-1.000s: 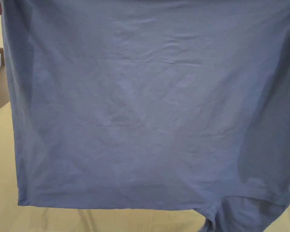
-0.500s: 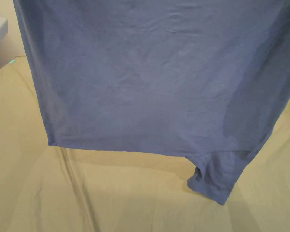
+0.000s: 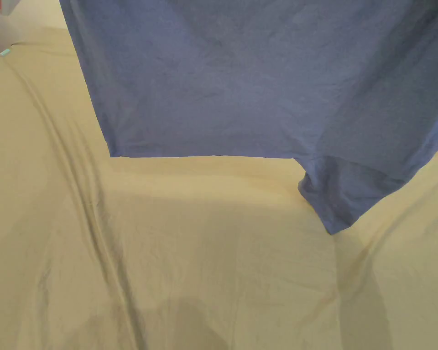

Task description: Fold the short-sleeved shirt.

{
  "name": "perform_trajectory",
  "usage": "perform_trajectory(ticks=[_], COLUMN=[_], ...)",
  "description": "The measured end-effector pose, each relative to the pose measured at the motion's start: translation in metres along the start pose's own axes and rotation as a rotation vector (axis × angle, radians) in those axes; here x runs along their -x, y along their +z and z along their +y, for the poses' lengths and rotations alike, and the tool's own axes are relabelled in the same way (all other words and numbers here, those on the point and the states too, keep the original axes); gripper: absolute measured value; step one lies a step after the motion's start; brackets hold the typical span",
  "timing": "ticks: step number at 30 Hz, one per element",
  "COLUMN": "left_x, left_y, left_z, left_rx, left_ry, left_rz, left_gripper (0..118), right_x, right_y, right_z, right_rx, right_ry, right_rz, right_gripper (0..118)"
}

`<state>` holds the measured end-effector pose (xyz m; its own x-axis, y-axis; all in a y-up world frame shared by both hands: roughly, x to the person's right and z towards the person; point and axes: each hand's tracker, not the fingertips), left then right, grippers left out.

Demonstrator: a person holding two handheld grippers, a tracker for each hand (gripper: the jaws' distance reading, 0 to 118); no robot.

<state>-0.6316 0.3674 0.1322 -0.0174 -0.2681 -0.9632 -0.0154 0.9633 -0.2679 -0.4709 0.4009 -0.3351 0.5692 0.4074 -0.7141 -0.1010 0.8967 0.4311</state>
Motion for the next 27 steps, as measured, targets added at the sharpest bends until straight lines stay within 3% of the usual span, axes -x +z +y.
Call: perform_trajectory(ticks=[11, 16, 23, 27], left_x=[-0.057, -0.071, -0.049, -0.04], left_y=[-0.044, -0.027, 0.074, 0.158], left_z=[-0.122, -0.201, -0.327, -0.383], left_rx=[0.179, 0.278, 0.403, 0.522], left_ry=[-0.072, -0.087, -0.103, -0.176], left_rz=[-0.064, -0.107, -0.207, -0.26], left_gripper=[3, 3, 3, 3], right_x=[0.06, 0.078, 0.068, 0.058], right_y=[-0.011, 0.016, 0.123, 0.213], right_z=[-0.146, -0.216, -0.305, -0.337], right_rx=[0.216, 0.327, 0.508, 0.656], right_ry=[0.005, 0.001, -0.05, -0.124], right_rz=[0.124, 0.207, 0.37, 0.471], right_gripper=[5, 5, 5, 5])
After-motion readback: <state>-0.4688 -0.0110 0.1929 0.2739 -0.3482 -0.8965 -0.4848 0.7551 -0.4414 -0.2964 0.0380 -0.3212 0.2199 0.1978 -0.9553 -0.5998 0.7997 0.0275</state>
